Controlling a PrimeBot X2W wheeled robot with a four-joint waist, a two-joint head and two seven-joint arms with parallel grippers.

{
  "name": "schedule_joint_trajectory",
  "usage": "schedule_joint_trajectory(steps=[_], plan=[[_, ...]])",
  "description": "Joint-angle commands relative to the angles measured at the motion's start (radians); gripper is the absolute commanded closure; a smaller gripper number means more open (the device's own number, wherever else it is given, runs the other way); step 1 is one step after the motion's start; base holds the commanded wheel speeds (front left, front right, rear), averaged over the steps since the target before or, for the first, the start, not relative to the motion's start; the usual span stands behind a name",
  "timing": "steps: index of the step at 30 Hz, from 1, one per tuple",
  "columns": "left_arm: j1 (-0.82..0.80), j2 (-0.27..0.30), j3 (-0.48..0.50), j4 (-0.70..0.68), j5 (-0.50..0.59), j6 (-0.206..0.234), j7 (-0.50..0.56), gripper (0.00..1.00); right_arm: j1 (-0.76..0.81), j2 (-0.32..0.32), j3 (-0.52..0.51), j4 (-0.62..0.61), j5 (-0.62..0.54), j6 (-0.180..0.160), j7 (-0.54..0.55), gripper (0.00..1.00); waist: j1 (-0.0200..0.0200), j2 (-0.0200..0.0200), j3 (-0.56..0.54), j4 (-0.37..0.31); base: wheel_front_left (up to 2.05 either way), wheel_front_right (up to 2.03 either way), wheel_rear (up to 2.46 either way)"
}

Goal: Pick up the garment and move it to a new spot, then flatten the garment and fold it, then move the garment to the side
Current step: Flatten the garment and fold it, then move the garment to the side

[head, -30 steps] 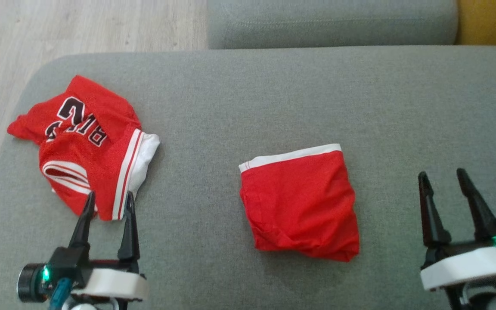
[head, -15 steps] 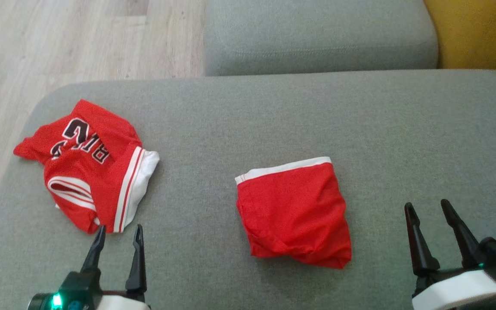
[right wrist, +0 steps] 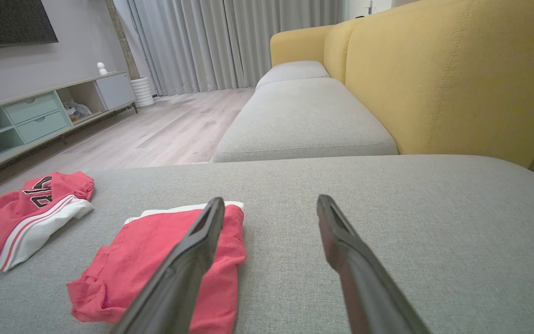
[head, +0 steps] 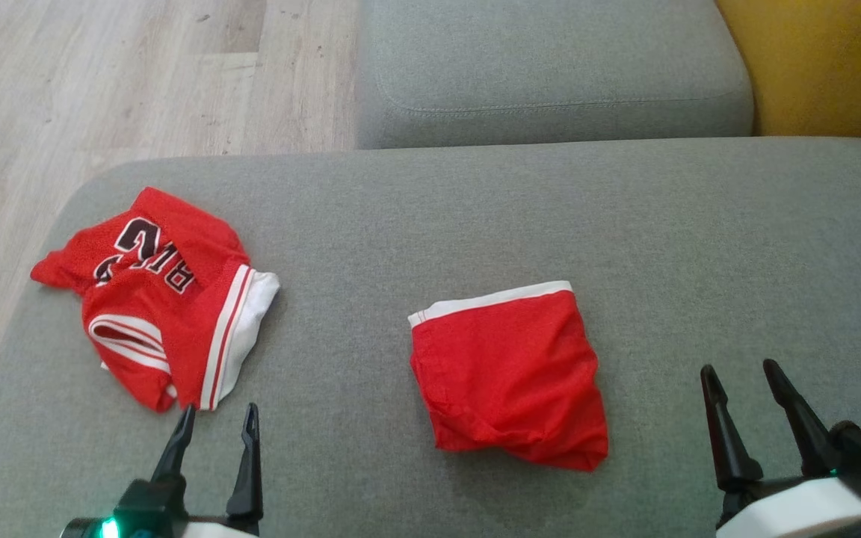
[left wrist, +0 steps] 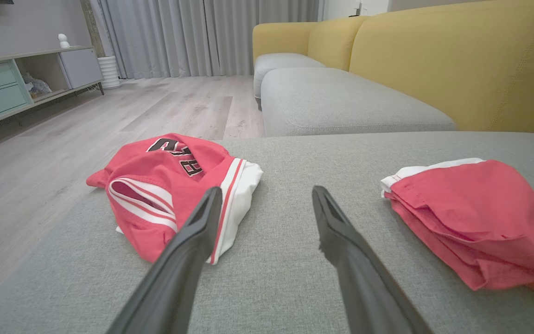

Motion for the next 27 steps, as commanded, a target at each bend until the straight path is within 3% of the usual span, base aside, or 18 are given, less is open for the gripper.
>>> schedule_joint_trajectory(steps=[1,19,27], plan=[[-0.043,0.022,0.037,-0.028,0.002,0.013,-0.004,0.0,-0.033,-0.008,0.017,-0.043,-0.006,-0.001,-0.001,0.0,0.0,-0.0001,0.001,-0.001,0.0,0.0,0.0],[-0.066,0.025,0.039,-0.034,-0.001,0.025,-0.014,0.0,-0.042,-0.007,0.012,-0.042,0.012,-0.001,0.009,0.0,0.0,-0.0001,0.02,-0.001,0.0,0.0,0.0],[-0.121,0.019,0.033,-0.047,0.005,0.019,-0.03,0.0,-0.11,-0.015,0.052,0.077,0.048,-0.001,0.049,0.0,0.0,-0.0001,0.079,0.032,0.0,0.0,0.0]])
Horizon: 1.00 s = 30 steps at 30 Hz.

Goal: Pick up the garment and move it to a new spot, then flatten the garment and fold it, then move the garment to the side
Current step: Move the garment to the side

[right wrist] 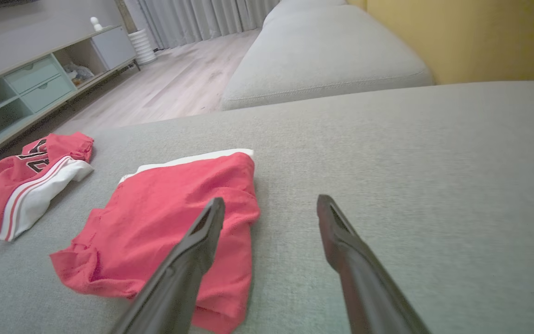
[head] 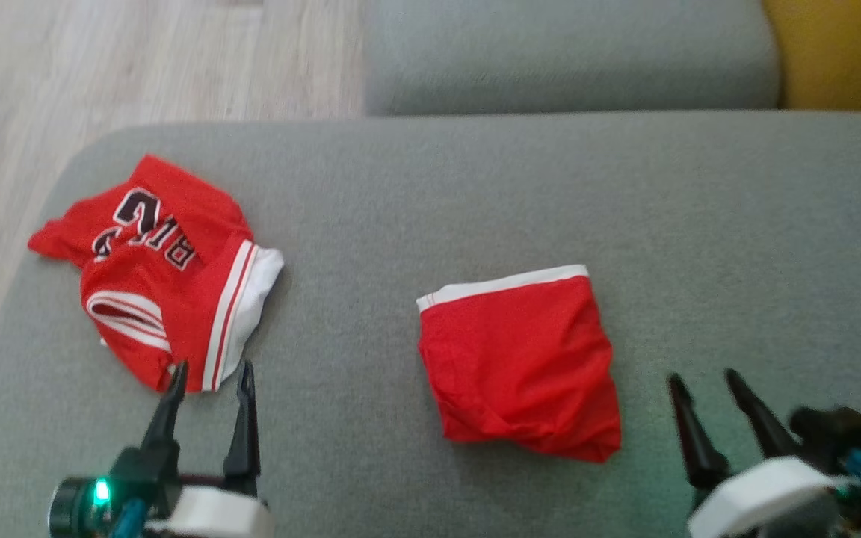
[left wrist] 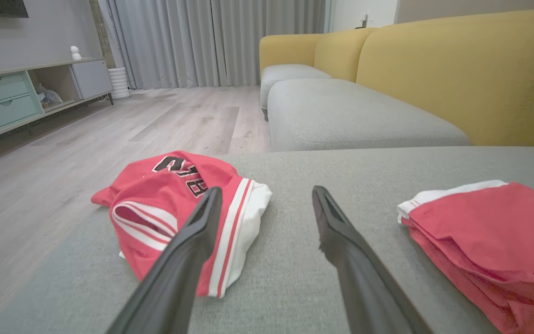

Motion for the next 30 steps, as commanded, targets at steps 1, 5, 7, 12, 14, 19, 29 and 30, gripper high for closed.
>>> schedule_joint_trajectory(steps=[1,5,7,12,14,19,29,30], plan=[[-0.082,0.009,0.036,-0.034,0.004,-0.001,-0.019,0.0,-0.09,-0.017,0.041,0.005,0.022,-0.001,0.006,0.0,0.0,0.0,0.037,0.021,0.0,0.0,0.0],[-0.13,-0.006,0.028,-0.029,0.007,-0.011,-0.042,0.0,-0.183,-0.036,0.074,0.127,0.058,-0.001,0.011,0.0,0.0,0.0,0.09,0.053,0.0,0.0,0.0],[-0.153,-0.017,0.024,-0.018,0.006,-0.018,-0.055,0.0,-0.225,-0.04,0.087,0.193,0.076,-0.001,0.017,0.0,0.0,0.0,0.109,0.071,0.0,0.0,0.0],[-0.203,-0.047,0.011,0.02,0.0,-0.037,-0.088,0.0,-0.307,-0.053,0.127,0.373,0.125,-0.001,0.079,0.0,0.0,0.0,0.144,0.122,0.0,0.0,0.0],[-0.214,-0.056,0.01,0.028,0.001,-0.041,-0.102,0.0,-0.314,-0.053,0.142,0.41,0.142,-0.001,0.113,0.0,0.0,0.0,0.149,0.135,0.0,0.0,0.0],[-0.22,-0.069,0.014,0.049,-0.001,-0.049,-0.122,0.0,-0.321,-0.062,0.16,0.427,0.169,-0.001,0.159,1.0,0.0,0.0,0.15,0.152,0.0,0.0,0.0],[-0.205,-0.073,0.039,0.055,-0.005,-0.046,-0.135,0.0,-0.336,-0.141,0.173,0.285,0.087,-0.001,0.095,1.0,0.0,0.0,0.158,0.064,0.0,0.0,0.0],[-0.202,-0.072,0.043,0.052,-0.005,-0.045,-0.136,0.0,-0.337,-0.153,0.18,0.266,0.077,-0.001,0.089,1.0,0.0,0.0,0.159,0.039,0.0,0.0,0.0]])
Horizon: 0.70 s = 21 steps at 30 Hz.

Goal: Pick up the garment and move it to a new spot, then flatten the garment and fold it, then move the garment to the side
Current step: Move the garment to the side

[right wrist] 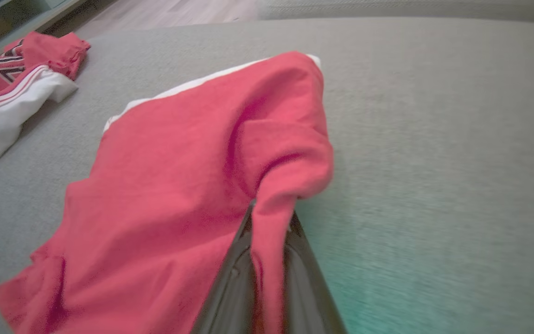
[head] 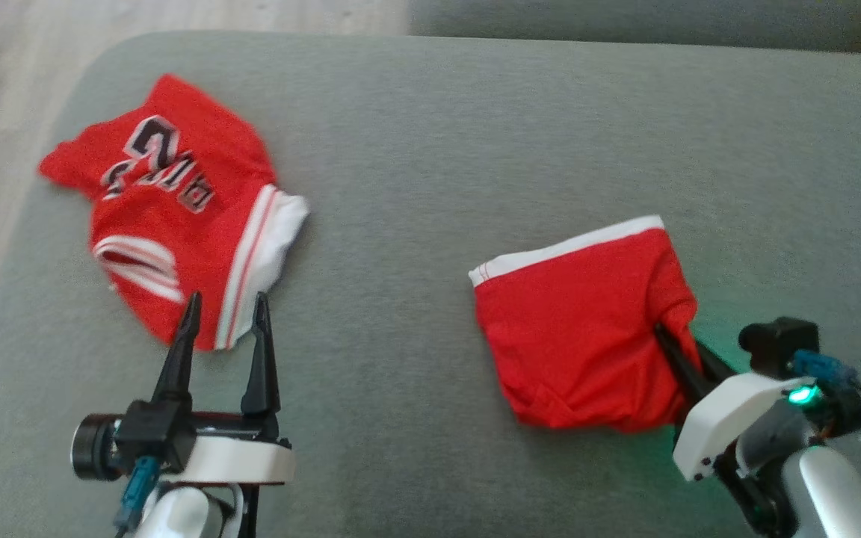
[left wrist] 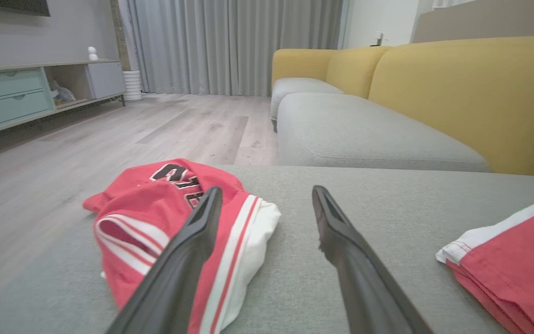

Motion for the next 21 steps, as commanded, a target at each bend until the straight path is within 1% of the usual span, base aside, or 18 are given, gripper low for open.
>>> schedule_joint_trajectory(steps=[1,4,7,12,14,17,19,21], plan=[[-0.027,0.011,0.045,-0.037,-0.004,0.002,-0.009,0.0,-0.033,-0.023,0.025,-0.048,-0.007,-0.001,-0.016,1.0,-0.0001,0.0,0.006,-0.061,0.0,0.0,0.0],[-0.028,0.015,0.05,-0.047,-0.001,-0.002,-0.01,0.0,-0.04,-0.057,0.031,-0.097,-0.024,-0.001,-0.027,1.0,-0.0001,0.0,0.017,-0.137,0.0,0.0,0.0],[-0.035,0.018,0.055,-0.057,0.002,-0.005,-0.011,0.0,-0.059,-0.085,0.037,-0.12,-0.024,-0.001,-0.027,1.0,-0.0001,0.0,0.032,-0.217,0.0,0.0,0.0],[-0.066,0.02,0.047,-0.078,0.015,-0.015,-0.011,0.0,-0.117,-0.113,0.043,-0.103,-0.008,-0.001,-0.037,1.0,-0.0001,0.0,0.075,-0.311,0.0,0.0,0.0],[-0.085,0.024,0.039,-0.086,0.022,-0.022,-0.009,0.0,-0.154,-0.121,0.043,-0.081,0.003,-0.001,-0.049,1.0,-0.0001,0.0,0.102,-0.332,0.0,0.0,0.0],[-0.123,0.029,0.021,-0.102,0.035,-0.036,0.002,0.0,-0.219,-0.147,0.017,-0.024,0.008,-0.001,-0.066,1.0,-0.0001,0.0,0.146,-0.344,0.0,0.0,0.0],[-0.151,0.029,0.007,-0.112,0.044,-0.046,0.01,0.0,-0.263,-0.18,-0.02,0.021,0.003,-0.001,-0.077,1.0,-0.0001,0.0,0.176,-0.341,0.0,0.0,0.0],[-0.18,0.027,-0.01,-0.12,0.054,-0.057,0.018,0.0,-0.3,-0.228,-0.071,0.071,-0.006,-0.001,-0.084,1.0,-0.0001,0.0,0.209,-0.33,0.0,0.0,0.0]])
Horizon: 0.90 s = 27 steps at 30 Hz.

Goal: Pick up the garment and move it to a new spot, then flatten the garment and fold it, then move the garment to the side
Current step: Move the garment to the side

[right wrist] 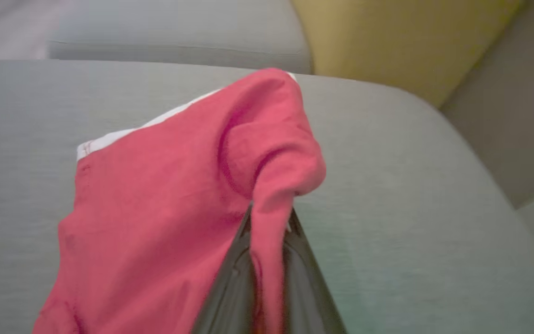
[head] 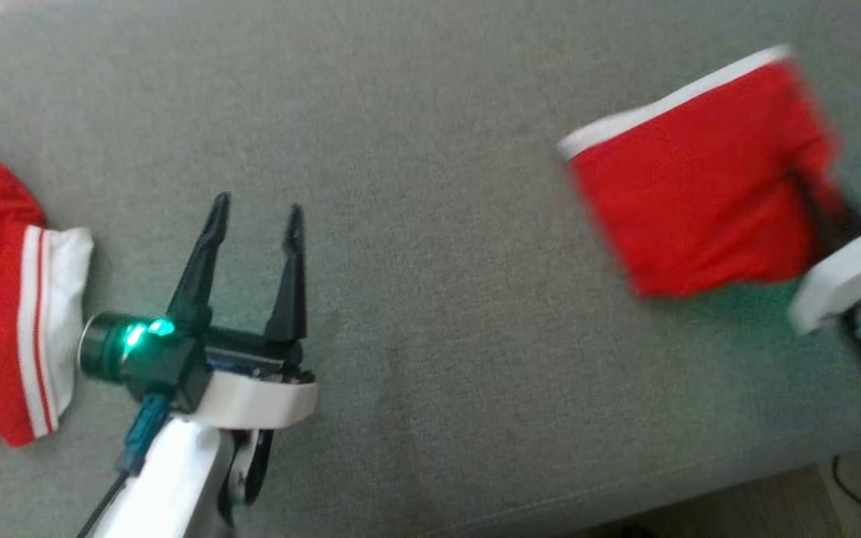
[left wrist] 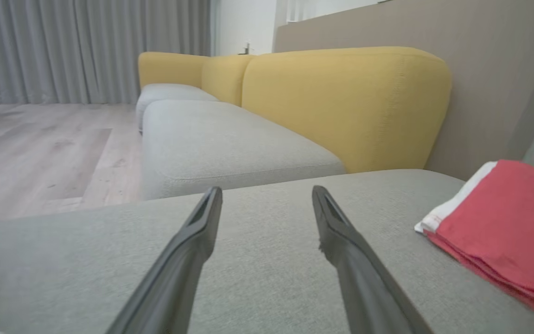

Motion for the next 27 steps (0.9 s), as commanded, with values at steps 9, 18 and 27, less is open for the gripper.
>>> schedule_joint_trajectory(steps=[9,18,27], plan=[[-0.153,0.001,-0.033,-0.044,0.046,-0.044,0.015,0.0,-0.132,-0.246,-0.283,0.201,-0.081,-0.001,-0.018,1.0,-0.0001,0.0,0.188,0.06,0.0,0.0,0.0],[-0.214,-0.004,-0.044,-0.018,0.051,-0.064,0.003,0.0,-0.249,-0.23,-0.496,0.382,-0.236,-0.001,-0.127,0.0,-0.0001,0.0,0.255,0.086,0.0,0.0,0.0],[-0.185,0.001,-0.027,0.022,0.037,-0.054,-0.01,0.0,-0.189,-0.075,-0.587,0.333,-0.286,-0.001,-0.27,0.0,-0.0001,0.0,0.196,0.079,0.0,0.0,0.0]])
